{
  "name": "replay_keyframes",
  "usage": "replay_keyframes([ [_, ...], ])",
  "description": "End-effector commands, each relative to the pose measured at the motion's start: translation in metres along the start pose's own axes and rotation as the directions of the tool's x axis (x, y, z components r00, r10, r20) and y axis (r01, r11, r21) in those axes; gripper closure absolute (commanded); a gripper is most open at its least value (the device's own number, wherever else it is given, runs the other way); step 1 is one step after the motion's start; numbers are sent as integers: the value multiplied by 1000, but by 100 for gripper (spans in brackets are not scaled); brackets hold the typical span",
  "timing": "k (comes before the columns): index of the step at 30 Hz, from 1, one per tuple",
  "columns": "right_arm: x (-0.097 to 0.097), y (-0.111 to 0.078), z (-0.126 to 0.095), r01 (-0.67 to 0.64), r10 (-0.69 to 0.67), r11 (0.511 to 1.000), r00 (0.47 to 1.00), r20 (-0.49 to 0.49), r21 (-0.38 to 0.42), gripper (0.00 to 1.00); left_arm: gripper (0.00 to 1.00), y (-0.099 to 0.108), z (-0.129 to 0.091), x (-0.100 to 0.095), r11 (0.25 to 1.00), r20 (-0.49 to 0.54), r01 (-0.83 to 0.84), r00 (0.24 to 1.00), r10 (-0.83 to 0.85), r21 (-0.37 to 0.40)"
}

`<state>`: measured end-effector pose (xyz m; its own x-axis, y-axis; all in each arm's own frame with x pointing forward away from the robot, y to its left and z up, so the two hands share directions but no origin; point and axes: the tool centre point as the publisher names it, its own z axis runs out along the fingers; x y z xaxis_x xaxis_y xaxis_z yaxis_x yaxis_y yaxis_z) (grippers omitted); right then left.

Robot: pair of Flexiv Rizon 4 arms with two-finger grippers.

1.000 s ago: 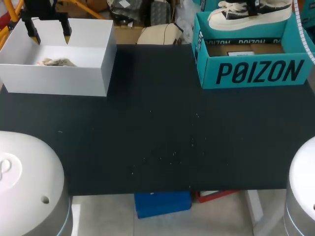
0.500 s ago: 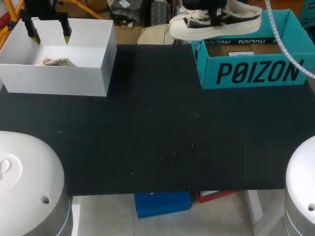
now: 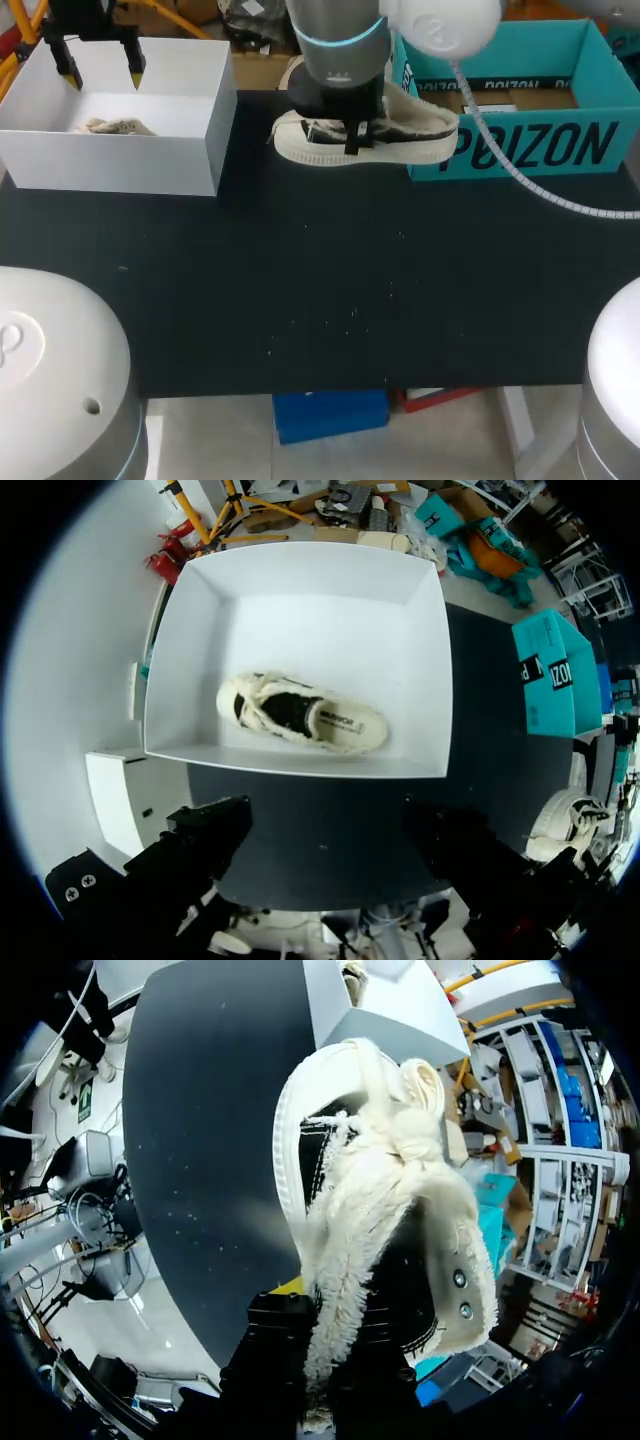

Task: Take the shoe out of the shoebox, open the shoe tongue, remove and reinsert the insole, then place the shoe into the shoebox

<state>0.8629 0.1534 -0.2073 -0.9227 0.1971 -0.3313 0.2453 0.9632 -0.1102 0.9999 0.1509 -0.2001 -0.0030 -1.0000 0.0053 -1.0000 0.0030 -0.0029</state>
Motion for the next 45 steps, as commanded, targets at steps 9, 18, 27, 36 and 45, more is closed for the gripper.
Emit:
replay_keyframes([
  [9, 63, 45, 78, -65, 65, 998, 998, 2, -14, 100, 0, 0, 0, 0, 1000, 2, 1, 1000, -1, -2],
  [18, 90, 65, 116, -41, 39, 998, 998, -43, -44, 100, 0, 0, 0, 0, 1000, 2, 1, 1000, -1, -2],
  [27, 106, 71, 143, -49, 44, 994, 997, -55, -96, 100, 0, 0, 0, 0, 1000, 2, 1, 1000, -1, -2],
  [36, 103, 48, 121, -17, 8, 995, 997, -83, -102, 0, 0, 0, 0, 0, 1000, 2, 1, 1000, -1, -2],
  [45, 71, 27, 62, 21, -63, 942, 992, -113, -334, 0, 0, 0, 0, 0, 1000, 2, 1, 1000, -1, -2],
])
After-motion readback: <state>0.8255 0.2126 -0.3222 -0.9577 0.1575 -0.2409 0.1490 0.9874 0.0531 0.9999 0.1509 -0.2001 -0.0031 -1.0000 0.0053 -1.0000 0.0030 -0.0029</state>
